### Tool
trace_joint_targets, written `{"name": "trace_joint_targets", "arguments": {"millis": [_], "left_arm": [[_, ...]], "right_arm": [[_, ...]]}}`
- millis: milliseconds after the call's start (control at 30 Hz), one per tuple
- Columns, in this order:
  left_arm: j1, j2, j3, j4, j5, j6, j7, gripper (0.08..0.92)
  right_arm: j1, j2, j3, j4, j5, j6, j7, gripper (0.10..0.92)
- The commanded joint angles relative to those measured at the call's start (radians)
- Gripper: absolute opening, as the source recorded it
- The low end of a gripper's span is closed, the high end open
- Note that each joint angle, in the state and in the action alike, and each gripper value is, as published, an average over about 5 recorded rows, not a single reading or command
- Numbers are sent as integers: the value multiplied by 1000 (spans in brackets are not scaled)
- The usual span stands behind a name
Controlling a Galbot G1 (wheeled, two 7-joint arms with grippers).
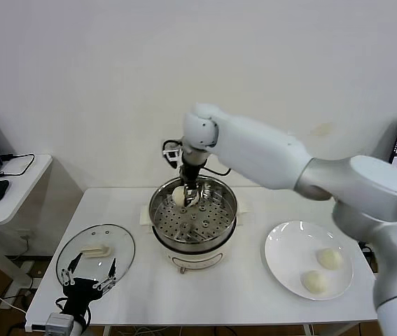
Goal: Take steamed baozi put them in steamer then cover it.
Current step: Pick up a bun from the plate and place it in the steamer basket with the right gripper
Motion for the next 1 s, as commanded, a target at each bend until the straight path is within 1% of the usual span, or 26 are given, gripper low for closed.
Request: {"name": "trace_joint_targets", "arguments": {"millis": [33, 367, 900, 1000], "left_arm": [[8, 2, 1, -17, -5, 1, 1, 823], [9, -6, 11, -21, -3, 2, 1, 823], [9, -12, 18, -25, 0, 3, 2, 823], [9, -12, 18, -25, 0, 3, 2, 823]], "right_arm": [[-116, 134, 19, -137, -92, 6, 27, 596], [-149, 144, 29, -152, -132, 10, 49, 594], [-146, 140, 53, -144, -128, 7, 67, 602], [-144, 132, 62, -132, -126, 3, 65, 614]]}}
